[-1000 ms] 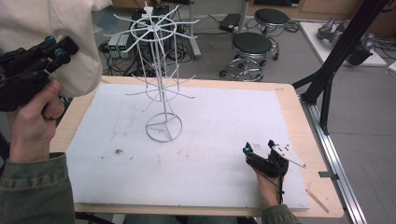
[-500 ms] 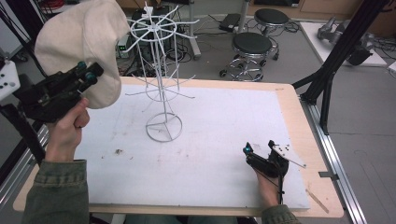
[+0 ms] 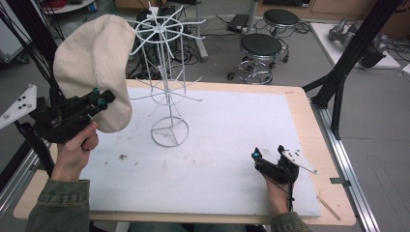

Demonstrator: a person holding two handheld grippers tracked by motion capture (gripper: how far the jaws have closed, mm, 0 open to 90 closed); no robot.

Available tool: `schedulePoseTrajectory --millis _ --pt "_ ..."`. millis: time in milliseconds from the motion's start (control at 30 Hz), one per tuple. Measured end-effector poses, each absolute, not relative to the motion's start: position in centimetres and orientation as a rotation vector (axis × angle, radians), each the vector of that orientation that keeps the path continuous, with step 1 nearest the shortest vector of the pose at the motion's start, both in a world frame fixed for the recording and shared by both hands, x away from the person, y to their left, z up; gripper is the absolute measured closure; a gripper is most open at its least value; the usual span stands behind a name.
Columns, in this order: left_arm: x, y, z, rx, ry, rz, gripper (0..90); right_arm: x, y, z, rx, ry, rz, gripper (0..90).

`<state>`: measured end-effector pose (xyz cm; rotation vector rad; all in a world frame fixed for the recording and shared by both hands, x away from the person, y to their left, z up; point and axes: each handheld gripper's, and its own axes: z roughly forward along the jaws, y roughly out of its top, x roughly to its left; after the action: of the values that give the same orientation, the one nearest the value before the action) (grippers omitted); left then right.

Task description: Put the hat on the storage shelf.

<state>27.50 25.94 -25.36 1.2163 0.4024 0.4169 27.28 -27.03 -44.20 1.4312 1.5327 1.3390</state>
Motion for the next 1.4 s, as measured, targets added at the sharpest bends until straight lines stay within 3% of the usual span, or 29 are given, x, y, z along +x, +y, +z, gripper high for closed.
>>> schedulePoseTrajectory --millis 500,833,933,967,1000,1067,1400 --pt "28.3 25.5 -29.6 1.263 0.445 0.292 80.7 27.3 -27.1 -44.2 1.436 1.532 1.339 6.6" --pt "27.9 25.7 -29.6 1.282 0.459 0.318 79.3 27.2 -27.1 -44.2 1.435 1.529 1.338 6.6" --pt "27.7 25.7 -29.6 1.298 0.478 0.332 75.1 27.2 -27.1 -44.2 1.434 1.528 1.338 6.6" --pt "27.7 25.8 -29.7 1.303 0.487 0.335 65.9 27.2 -27.1 -44.2 1.435 1.53 1.338 6.6" --pt "27.6 25.8 -29.7 1.305 0.49 0.329 65.9 27.2 -27.1 -44.2 1.435 1.53 1.338 6.6" --pt "27.6 26.0 -29.7 1.296 0.494 0.311 49.8 27.2 -27.1 -44.1 1.436 1.53 1.339 6.6" --pt "27.0 26.7 -30.0 1.319 0.575 0.368 37.2 27.1 -27.1 -44.1 1.437 1.53 1.336 6.6"
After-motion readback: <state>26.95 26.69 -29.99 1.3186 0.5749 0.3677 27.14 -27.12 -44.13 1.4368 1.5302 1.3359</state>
